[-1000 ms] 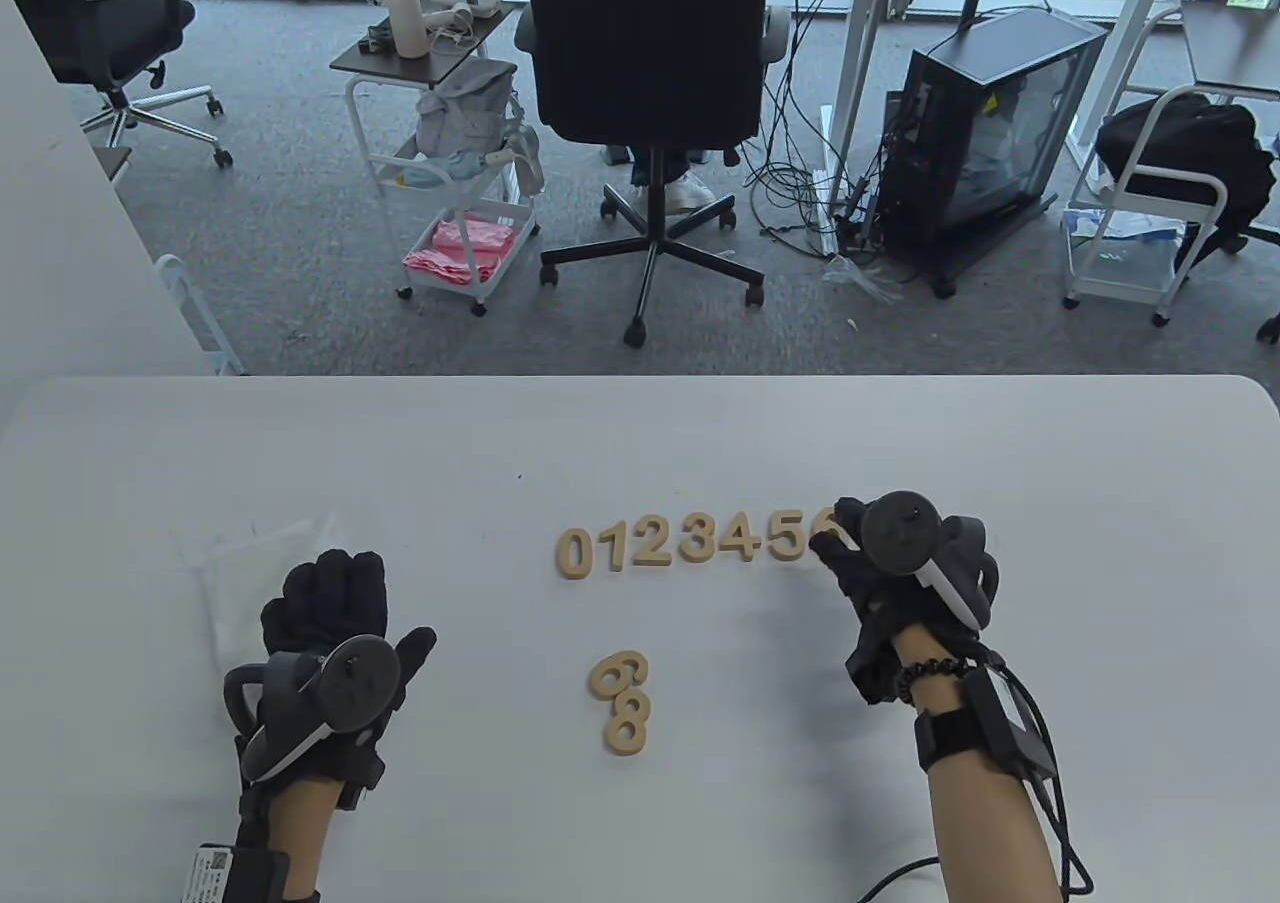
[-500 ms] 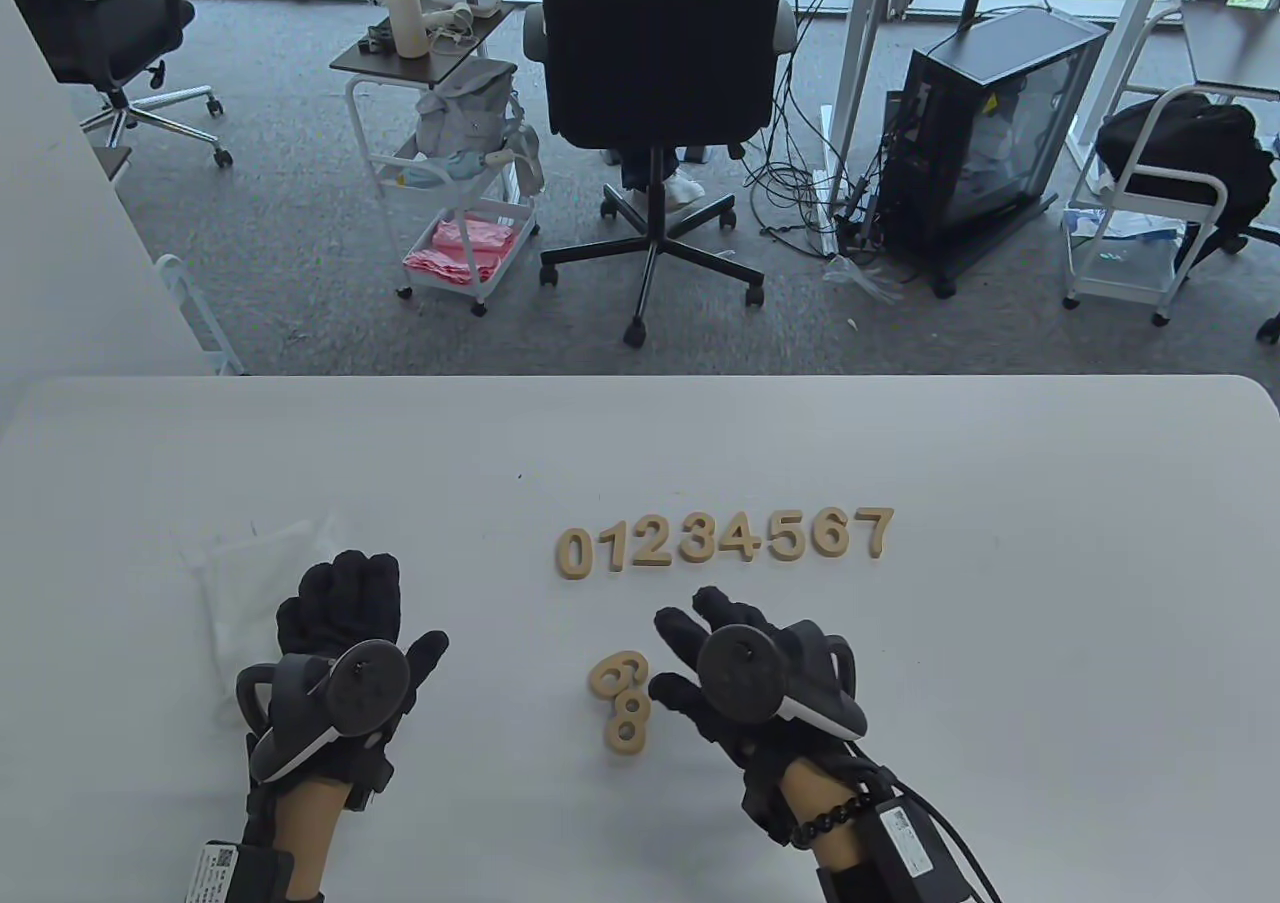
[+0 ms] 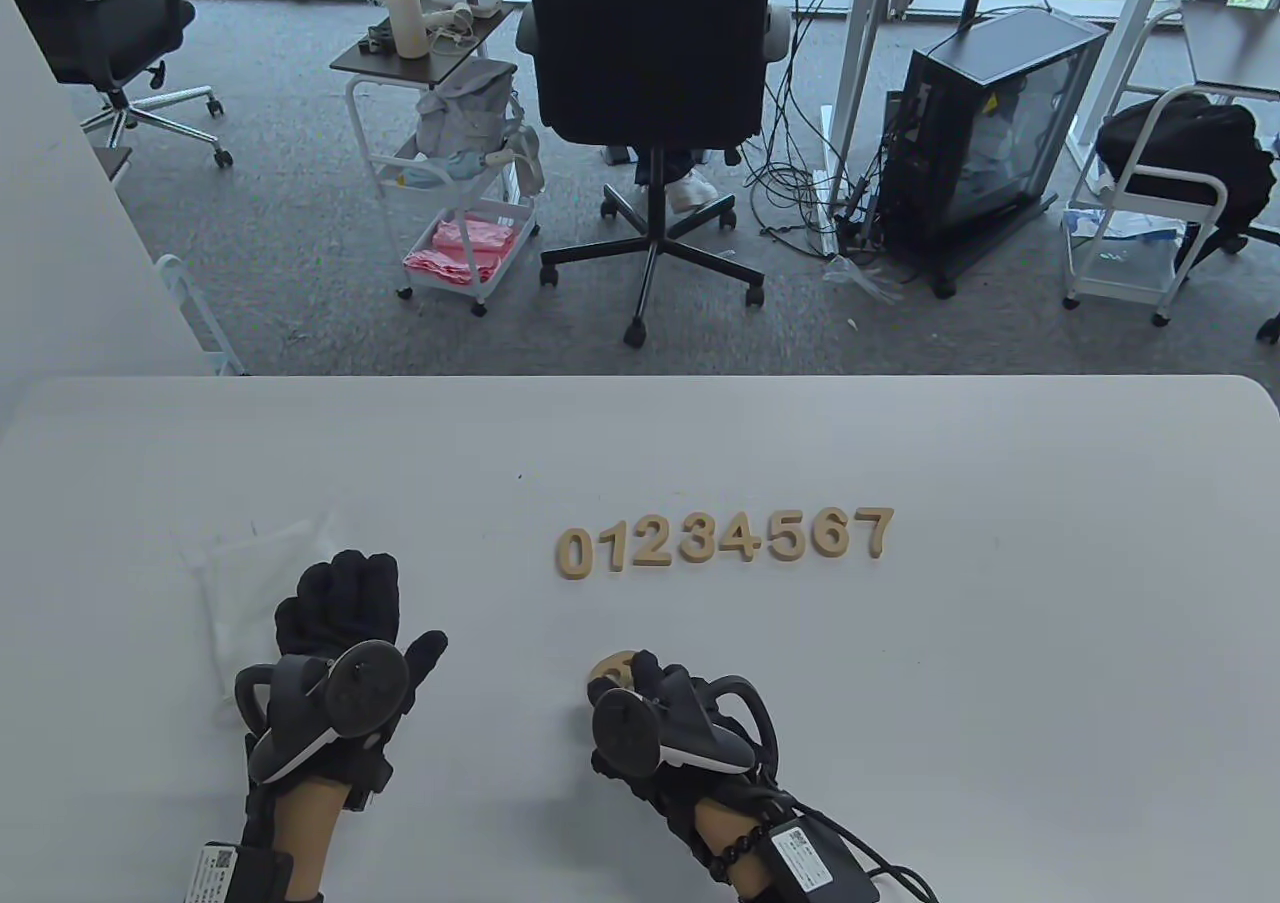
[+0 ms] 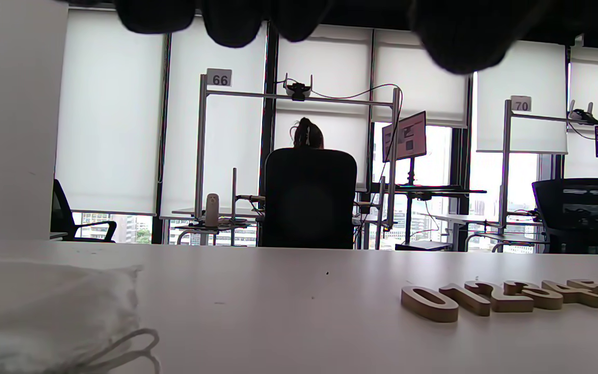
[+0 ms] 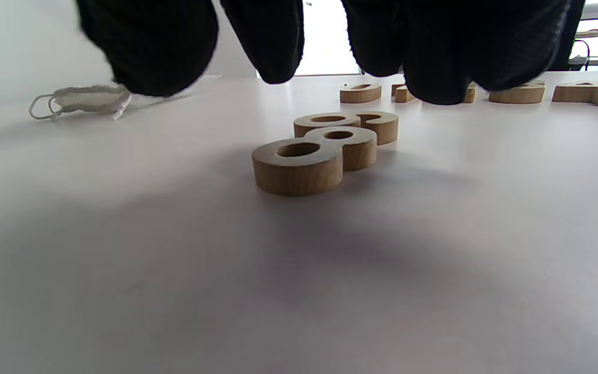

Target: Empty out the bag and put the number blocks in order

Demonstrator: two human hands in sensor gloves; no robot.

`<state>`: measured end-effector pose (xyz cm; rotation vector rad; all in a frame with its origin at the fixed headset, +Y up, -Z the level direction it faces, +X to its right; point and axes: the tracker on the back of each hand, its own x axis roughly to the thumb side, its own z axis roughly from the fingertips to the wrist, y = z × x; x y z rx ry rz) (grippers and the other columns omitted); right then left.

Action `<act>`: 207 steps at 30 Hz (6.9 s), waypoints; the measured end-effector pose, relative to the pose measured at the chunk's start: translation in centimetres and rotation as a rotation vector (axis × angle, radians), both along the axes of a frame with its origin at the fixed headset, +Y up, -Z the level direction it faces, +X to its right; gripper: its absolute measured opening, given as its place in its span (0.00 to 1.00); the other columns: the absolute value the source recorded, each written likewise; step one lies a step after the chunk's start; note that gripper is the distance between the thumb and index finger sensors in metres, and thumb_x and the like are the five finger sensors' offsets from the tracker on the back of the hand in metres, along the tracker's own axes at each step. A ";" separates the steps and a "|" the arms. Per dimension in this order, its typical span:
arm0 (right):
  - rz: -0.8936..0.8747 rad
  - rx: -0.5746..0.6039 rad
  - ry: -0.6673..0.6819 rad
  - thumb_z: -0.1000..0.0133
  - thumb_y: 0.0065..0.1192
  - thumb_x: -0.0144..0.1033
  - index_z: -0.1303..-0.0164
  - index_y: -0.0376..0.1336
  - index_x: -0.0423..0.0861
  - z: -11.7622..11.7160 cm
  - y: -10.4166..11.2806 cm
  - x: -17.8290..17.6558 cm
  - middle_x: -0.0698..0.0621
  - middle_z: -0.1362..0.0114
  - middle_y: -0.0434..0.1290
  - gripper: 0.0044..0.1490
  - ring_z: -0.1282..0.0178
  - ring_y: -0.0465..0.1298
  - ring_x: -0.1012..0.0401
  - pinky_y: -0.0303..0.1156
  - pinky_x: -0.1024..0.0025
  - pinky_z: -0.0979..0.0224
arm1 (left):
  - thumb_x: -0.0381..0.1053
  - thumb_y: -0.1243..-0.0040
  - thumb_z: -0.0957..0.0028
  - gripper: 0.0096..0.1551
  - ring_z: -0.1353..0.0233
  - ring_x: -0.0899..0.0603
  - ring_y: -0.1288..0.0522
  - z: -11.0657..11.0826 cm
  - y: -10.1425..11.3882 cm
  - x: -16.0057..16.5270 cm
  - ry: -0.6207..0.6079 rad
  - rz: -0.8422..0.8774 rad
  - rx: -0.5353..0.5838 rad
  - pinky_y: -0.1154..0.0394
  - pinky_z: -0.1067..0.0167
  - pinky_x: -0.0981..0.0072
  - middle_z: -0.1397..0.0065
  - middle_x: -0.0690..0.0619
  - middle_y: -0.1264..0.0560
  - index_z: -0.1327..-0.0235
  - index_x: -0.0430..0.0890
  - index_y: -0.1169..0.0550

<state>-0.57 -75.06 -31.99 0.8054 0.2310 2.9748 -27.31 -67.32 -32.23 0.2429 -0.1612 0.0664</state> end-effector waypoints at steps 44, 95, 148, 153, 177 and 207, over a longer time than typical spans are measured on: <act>0.046 0.097 0.000 0.45 0.63 0.48 0.25 0.63 0.46 -0.3 -2.3 -0.4 0.26 0.24 0.64 0.38 0.35 0.75 0.33 0.76 0.38 0.34 | 0.65 0.46 0.43 0.53 0.22 0.14 0.44 0.1 0.1 -0.2 0.010 0.015 0.011 0.46 0.33 0.16 0.17 0.25 0.47 0.17 0.33 0.44; -0.006 0.249 -0.734 0.47 0.71 0.38 0.29 0.65 0.43 -15.7 2.1 28.7 0.39 0.23 0.65 0.35 0.31 0.79 0.45 0.81 0.52 0.29 | 0.65 0.46 0.43 0.53 0.22 0.14 0.44 0.4 1.0 -0.8 0.066 -0.011 0.049 0.46 0.33 0.16 0.17 0.25 0.47 0.17 0.33 0.43; -0.055 0.214 -0.588 0.43 0.63 0.43 0.19 0.52 0.39 -15.5 4.9 24.7 0.30 0.18 0.53 0.44 0.22 0.63 0.32 0.65 0.35 0.23 | 0.65 0.46 0.43 0.53 0.22 0.14 0.44 0.4 1.0 -1.5 0.092 -0.014 0.045 0.46 0.33 0.16 0.17 0.25 0.47 0.17 0.33 0.44; -0.122 0.286 -0.488 0.43 0.63 0.44 0.19 0.53 0.38 -11.6 7.8 22.4 0.30 0.18 0.54 0.45 0.22 0.63 0.31 0.65 0.35 0.23 | 0.65 0.46 0.43 0.53 0.22 0.14 0.44 0.5 1.1 -1.5 0.085 0.001 0.047 0.46 0.33 0.16 0.17 0.25 0.47 0.17 0.33 0.44; -0.059 0.045 -0.022 0.44 0.68 0.42 0.17 0.51 0.47 -6.0 5.7 1.7 0.32 0.14 0.48 0.46 0.20 0.58 0.28 0.60 0.29 0.22 | 0.65 0.46 0.43 0.53 0.22 0.14 0.44 0.5 1.2 -0.5 0.014 0.017 0.048 0.45 0.33 0.16 0.17 0.25 0.47 0.17 0.33 0.44; 0.181 -0.101 0.103 0.40 0.57 0.27 0.23 0.57 0.54 -7.3 -2.0 -4.1 0.39 0.15 0.56 0.33 0.21 0.64 0.33 0.65 0.35 0.23 | 0.65 0.46 0.43 0.53 0.22 0.14 0.44 0.7 1.5 -1.6 0.050 0.047 0.066 0.46 0.33 0.16 0.17 0.25 0.47 0.17 0.33 0.44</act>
